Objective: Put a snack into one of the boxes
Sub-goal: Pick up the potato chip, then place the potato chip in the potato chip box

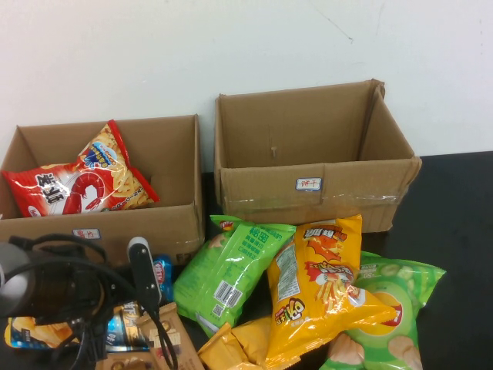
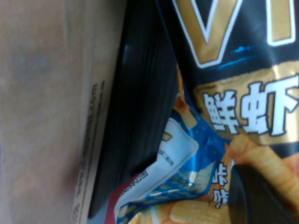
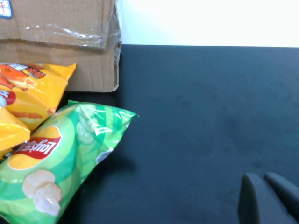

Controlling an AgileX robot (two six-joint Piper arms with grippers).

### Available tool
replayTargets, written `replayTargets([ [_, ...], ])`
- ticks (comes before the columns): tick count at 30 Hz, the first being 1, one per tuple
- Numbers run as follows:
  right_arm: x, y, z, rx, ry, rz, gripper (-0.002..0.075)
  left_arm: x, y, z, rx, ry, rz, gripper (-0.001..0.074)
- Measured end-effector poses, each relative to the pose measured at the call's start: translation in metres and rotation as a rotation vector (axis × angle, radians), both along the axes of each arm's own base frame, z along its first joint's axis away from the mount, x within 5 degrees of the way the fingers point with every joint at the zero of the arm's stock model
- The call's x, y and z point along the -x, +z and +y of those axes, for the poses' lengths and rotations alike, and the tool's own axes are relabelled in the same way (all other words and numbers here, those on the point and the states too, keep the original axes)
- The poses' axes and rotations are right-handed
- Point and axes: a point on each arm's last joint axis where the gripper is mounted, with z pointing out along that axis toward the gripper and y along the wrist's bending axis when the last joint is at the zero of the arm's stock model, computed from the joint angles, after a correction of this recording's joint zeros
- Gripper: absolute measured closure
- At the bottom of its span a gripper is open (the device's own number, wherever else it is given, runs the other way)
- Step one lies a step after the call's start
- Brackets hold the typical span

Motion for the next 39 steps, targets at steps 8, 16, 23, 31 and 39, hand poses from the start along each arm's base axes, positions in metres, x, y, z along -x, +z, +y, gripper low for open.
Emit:
replayTargets([
  [8, 0.0, 0.0, 0.0, 0.0, 0.0, 0.0, 0.0727, 0.003, 0.049, 0.003, 0.07, 0.103, -0.15, 0.0726],
  [16, 0.0, 0.0, 0.0, 0.0, 0.0, 0.0, 0.0727, 0.032, 0.103, 0.002, 0.125, 0.297, -0.244, 0.073],
  [23, 0.0, 0.0, 0.0, 0.0, 0.0, 0.0, 0.0727, 0.069, 0.148, -0.021, 0.231, 0.236, -0.339, 0.0731],
  [31, 0.0, 0.0, 0.0, 0.0, 0.0, 0.0, 0.0727, 0.044, 0.21, -0.025, 0.418, 0.197, -0.616, 0.0734],
  [39, 0.0, 0.0, 0.0, 0.0, 0.0, 0.0, 0.0727, -0.04, 0.205, -0.005, 0.515, 0.2, -0.714, 0.0734],
])
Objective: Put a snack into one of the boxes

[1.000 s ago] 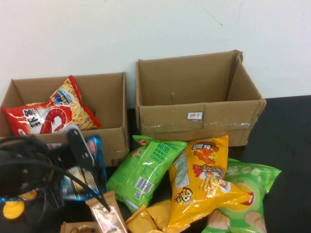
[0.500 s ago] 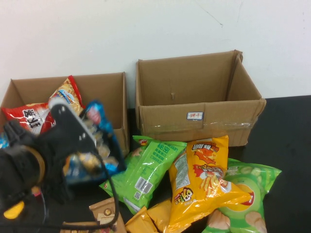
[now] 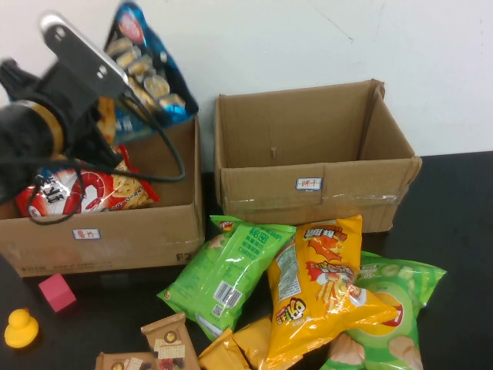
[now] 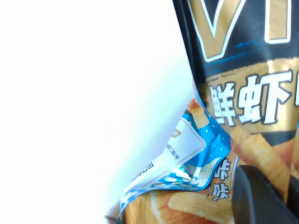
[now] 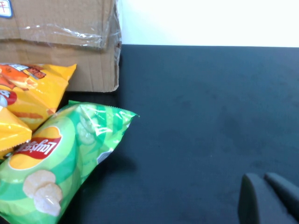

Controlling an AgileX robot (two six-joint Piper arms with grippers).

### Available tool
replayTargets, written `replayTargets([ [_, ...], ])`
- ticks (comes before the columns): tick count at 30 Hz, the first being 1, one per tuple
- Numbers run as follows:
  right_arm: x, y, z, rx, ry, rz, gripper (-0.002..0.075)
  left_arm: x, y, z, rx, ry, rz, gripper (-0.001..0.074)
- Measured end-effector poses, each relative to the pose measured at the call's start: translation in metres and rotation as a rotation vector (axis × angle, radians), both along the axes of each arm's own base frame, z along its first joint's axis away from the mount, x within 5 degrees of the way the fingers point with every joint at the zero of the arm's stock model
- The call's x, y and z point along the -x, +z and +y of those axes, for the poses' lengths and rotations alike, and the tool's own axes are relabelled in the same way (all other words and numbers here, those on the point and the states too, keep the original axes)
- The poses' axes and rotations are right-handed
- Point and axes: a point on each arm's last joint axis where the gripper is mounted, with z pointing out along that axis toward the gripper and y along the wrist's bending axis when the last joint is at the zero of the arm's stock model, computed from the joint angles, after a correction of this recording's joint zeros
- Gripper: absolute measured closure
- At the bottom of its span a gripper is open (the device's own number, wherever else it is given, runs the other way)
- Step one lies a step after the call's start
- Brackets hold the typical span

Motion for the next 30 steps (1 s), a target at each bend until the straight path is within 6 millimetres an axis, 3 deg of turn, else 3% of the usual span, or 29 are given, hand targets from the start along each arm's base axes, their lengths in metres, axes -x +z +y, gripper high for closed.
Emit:
replayTargets([
  [3, 0.0, 0.0, 0.0, 0.0, 0.0, 0.0, 0.0727, -0.029, -0.035, 0.002, -0.034, -0.003, 0.078, 0.071],
  [5, 0.0, 0.0, 0.0, 0.0, 0.0, 0.0, 0.0727, -0.047, -0.058, 0.0, -0.057, -0.005, 0.127, 0.0652],
  [8, 0.0, 0.0, 0.0, 0.0, 0.0, 0.0, 0.0727, -0.071, -0.094, -0.004, -0.088, 0.002, 0.2, 0.0481],
  [11, 0.0, 0.0, 0.0, -0.008, -0.003, 0.0, 0.0727, -0.09, -0.118, -0.001, -0.122, 0.09, 0.247, 0.0237],
  [13, 0.0, 0.0, 0.0, -0.01, -0.004, 0.0, 0.0727, -0.096, -0.128, 0.005, -0.166, 0.197, 0.269, 0.0125],
  [16, 0.0, 0.0, 0.0, -0.01, -0.004, 0.0, 0.0727, -0.092, -0.123, 0.002, -0.208, 0.288, 0.264, 0.0066],
  [18, 0.0, 0.0, 0.0, -0.01, -0.004, 0.0, 0.0727, -0.087, -0.106, -0.001, -0.198, 0.308, 0.232, 0.0054],
  [21, 0.0, 0.0, 0.0, -0.01, -0.004, 0.0, 0.0727, -0.075, -0.068, -0.008, -0.139, 0.32, 0.162, 0.009],
  [23, 0.0, 0.0, 0.0, -0.01, -0.004, 0.0, 0.0727, -0.058, -0.036, -0.013, -0.073, 0.313, 0.106, 0.016],
  [26, 0.0, 0.0, 0.0, -0.01, -0.004, 0.0, 0.0727, -0.024, -0.002, -0.018, 0.038, 0.293, 0.061, 0.031],
  [30, 0.0, 0.0, 0.0, -0.01, -0.004, 0.0, 0.0727, 0.033, 0.029, -0.019, 0.197, 0.256, 0.027, 0.0605],
])
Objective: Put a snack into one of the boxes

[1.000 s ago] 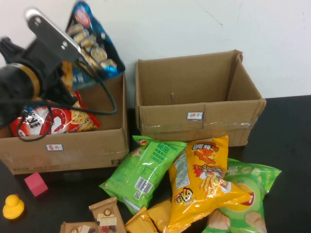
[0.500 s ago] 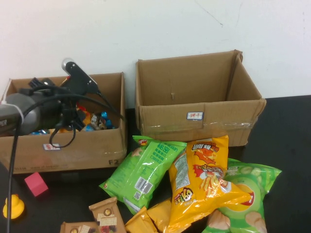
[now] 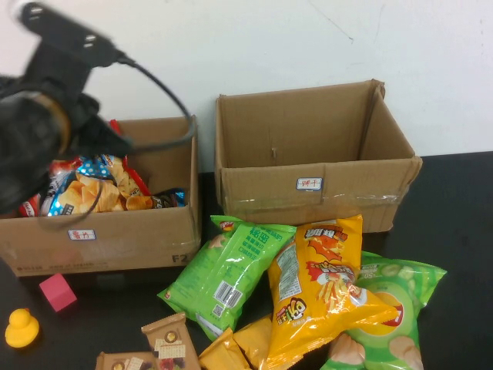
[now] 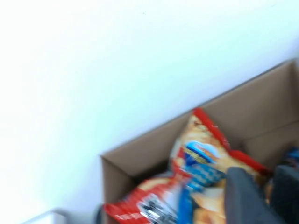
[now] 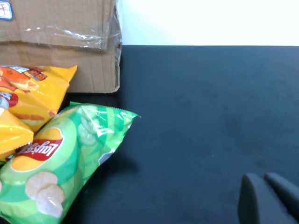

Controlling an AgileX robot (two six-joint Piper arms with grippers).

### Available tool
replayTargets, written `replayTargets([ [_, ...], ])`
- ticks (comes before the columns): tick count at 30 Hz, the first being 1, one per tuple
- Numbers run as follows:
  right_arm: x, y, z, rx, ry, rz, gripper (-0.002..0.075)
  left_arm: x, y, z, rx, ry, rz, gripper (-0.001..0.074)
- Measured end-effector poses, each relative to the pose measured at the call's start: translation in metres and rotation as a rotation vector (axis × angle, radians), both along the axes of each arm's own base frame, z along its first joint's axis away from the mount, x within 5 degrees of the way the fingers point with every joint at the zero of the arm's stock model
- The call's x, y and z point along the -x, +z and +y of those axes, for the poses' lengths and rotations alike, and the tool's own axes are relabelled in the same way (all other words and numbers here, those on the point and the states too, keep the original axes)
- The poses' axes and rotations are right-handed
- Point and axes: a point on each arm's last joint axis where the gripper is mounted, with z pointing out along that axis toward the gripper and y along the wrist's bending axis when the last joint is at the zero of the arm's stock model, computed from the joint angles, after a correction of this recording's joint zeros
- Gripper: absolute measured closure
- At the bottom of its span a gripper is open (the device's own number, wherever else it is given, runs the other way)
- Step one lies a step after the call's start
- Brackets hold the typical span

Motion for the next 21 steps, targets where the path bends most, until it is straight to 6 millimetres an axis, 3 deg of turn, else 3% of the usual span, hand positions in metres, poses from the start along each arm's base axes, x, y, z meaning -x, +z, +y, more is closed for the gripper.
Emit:
replayTargets([
  [4, 0.0, 0.0, 0.0, 0.0, 0.0, 0.0, 0.0727, 0.058, 0.014, 0.001, 0.146, -0.058, -0.036, 0.071],
  [10, 0.0, 0.0, 0.0, 0.0, 0.0, 0.0, 0.0727, 0.133, 0.015, 0.01, 0.362, -0.229, -0.117, 0.0734],
  [21, 0.0, 0.0, 0.0, -0.002, -0.001, 0.0, 0.0727, 0.191, -0.022, 0.044, 0.577, -0.151, -0.054, 0.0736],
])
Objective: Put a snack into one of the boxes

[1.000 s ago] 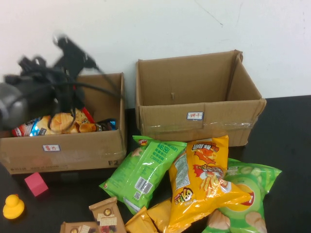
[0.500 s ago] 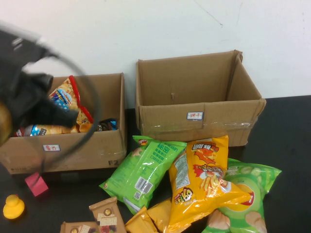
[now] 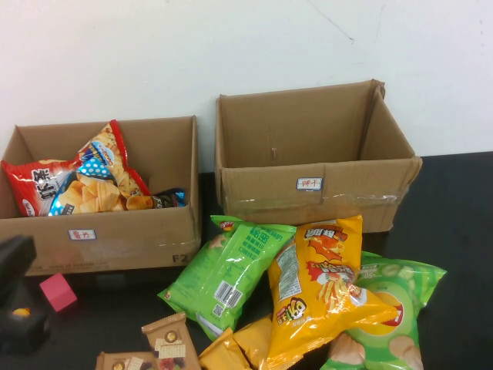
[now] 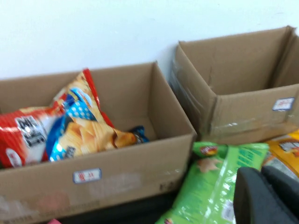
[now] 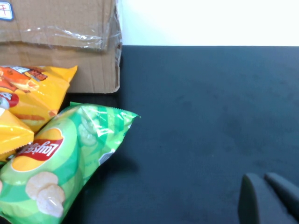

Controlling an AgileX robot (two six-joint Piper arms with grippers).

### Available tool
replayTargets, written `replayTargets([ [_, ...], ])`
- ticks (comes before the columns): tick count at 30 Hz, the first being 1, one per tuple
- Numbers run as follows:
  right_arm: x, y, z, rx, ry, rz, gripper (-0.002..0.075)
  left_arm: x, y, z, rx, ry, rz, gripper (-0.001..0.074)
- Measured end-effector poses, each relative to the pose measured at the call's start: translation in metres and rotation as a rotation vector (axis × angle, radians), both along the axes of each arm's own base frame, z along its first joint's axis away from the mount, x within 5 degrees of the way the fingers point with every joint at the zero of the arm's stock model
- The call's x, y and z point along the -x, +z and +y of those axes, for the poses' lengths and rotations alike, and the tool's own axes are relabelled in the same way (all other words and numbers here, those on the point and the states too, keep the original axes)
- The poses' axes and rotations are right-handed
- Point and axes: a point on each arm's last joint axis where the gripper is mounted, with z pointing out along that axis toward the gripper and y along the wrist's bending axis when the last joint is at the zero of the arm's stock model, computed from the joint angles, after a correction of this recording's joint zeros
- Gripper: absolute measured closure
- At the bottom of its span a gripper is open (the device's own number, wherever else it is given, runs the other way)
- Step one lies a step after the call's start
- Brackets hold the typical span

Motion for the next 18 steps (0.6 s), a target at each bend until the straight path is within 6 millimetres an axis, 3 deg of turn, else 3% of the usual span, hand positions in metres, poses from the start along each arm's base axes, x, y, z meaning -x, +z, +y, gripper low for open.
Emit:
replayTargets([
  [10, 0.0, 0.0, 0.0, 0.0, 0.0, 0.0, 0.0727, 0.022, -0.023, 0.008, -0.031, -0.068, 0.023, 0.0736],
  [18, 0.0, 0.0, 0.0, 0.0, 0.0, 0.0, 0.0727, 0.04, -0.063, 0.019, 0.051, -0.039, -0.161, 0.0736],
])
